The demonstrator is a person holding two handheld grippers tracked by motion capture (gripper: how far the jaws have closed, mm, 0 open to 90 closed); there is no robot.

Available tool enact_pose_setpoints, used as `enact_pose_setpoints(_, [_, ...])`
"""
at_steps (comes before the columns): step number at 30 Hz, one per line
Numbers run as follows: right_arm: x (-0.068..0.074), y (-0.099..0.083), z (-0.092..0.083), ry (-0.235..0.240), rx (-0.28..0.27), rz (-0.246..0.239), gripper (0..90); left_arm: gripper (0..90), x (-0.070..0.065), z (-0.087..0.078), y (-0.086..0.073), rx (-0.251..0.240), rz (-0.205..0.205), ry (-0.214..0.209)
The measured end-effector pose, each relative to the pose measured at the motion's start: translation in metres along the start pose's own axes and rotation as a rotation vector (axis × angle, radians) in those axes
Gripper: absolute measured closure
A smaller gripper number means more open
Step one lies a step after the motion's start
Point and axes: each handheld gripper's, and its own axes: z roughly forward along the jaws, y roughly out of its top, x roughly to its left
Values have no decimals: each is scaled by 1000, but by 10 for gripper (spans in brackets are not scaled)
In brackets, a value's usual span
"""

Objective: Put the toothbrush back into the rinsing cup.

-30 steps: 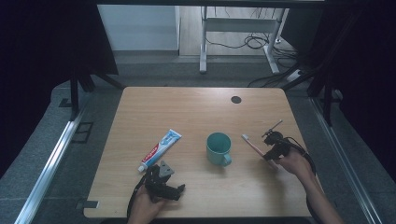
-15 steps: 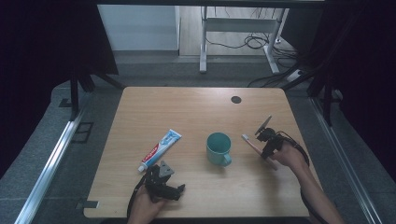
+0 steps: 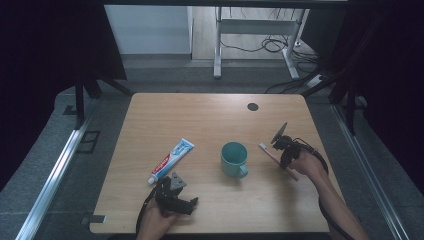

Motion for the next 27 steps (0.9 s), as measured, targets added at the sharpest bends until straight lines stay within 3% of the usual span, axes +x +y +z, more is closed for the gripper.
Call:
enact_pose_setpoints(12, [-2,-6,-11,9,-66,14,836,0,0,0,0,0,0,0])
enact_pose_setpoints(27, [0,-21,-27,42,-242,15,835,0,0,0,0,0,0,0])
